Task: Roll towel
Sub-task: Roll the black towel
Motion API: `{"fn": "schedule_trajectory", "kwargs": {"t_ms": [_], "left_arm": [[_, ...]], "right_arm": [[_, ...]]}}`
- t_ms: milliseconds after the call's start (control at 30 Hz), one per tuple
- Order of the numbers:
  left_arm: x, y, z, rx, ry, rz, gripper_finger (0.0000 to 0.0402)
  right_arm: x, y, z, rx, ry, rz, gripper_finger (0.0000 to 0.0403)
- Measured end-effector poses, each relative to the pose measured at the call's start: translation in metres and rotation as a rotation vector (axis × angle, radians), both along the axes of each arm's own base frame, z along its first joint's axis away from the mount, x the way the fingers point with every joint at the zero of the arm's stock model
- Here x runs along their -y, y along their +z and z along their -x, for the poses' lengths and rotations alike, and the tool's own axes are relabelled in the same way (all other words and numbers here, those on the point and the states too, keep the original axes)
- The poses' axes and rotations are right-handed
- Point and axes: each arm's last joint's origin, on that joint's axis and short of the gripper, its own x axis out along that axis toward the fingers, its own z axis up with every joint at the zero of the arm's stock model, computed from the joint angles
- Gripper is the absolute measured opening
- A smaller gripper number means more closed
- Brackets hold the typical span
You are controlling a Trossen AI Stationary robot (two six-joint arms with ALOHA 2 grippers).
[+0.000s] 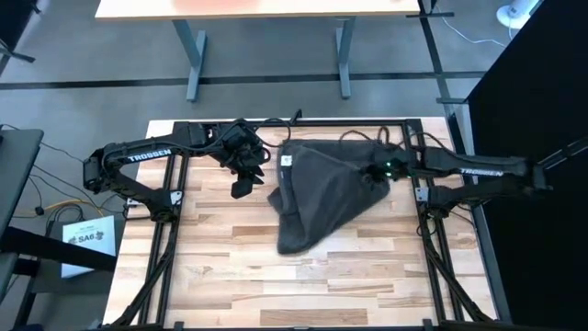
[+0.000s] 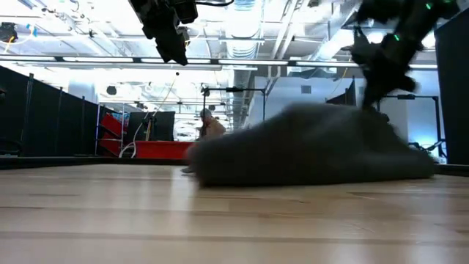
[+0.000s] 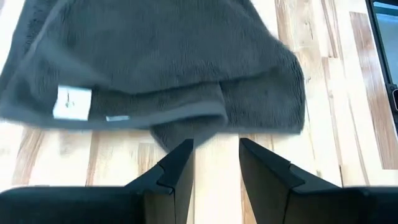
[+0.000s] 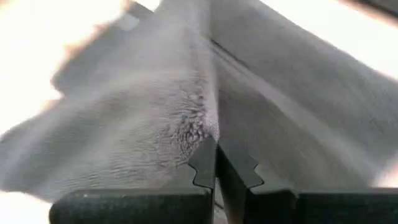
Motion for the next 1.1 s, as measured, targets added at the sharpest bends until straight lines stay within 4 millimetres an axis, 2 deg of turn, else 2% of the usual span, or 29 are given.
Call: {"fn": "schedule_trajectory", "kwargs": {"t_ms": [133, 300, 433, 567, 667, 767, 1000, 1100], "left_arm": [[0.0, 0.0, 0.0, 0.001, 0.004, 0.001, 0.0113], [0.0, 0.0, -0.001, 0.001, 0.02, 0.01, 0.0113], [0.0, 0.0, 0.0, 0.0, 0.026, 0.015, 0.0113], [0.0, 0.0, -0.001, 0.002, 0.032, 0.017, 0.0113], [0.0, 0.001, -0.001, 0.01, 0.032, 0.014, 0.0113], [-0.001, 0.002, -0.003, 0.034, 0.025, 0.002, 0.0113], [0.002, 0.0, -0.008, 0.04, 0.006, -0.002, 0.0113], [0.001, 0.0, -0.008, 0.04, 0.01, -0.001, 0.0113]], "right_arm": [[-0.01, -0.017, 0.021, -0.053, -0.154, -0.083, 0.0], [-0.019, -0.033, 0.04, -0.126, -0.334, -0.041, 0.0], [-0.026, -0.032, 0.05, -0.108, -0.447, 0.058, 0.0], [-0.032, -0.03, 0.051, -0.016, -0.534, 0.155, 0.0], [-0.033, -0.034, 0.05, -0.093, -0.487, 0.117, 0.0001], [-0.037, -0.034, 0.046, -0.134, -0.36, 0.075, 0.0004], [-0.054, 0.004, 0.009, 0.158, 0.02, 0.151, 0.0027], [-0.047, 0.01, -0.003, 0.211, 0.06, 0.205, 0.0038]]}}
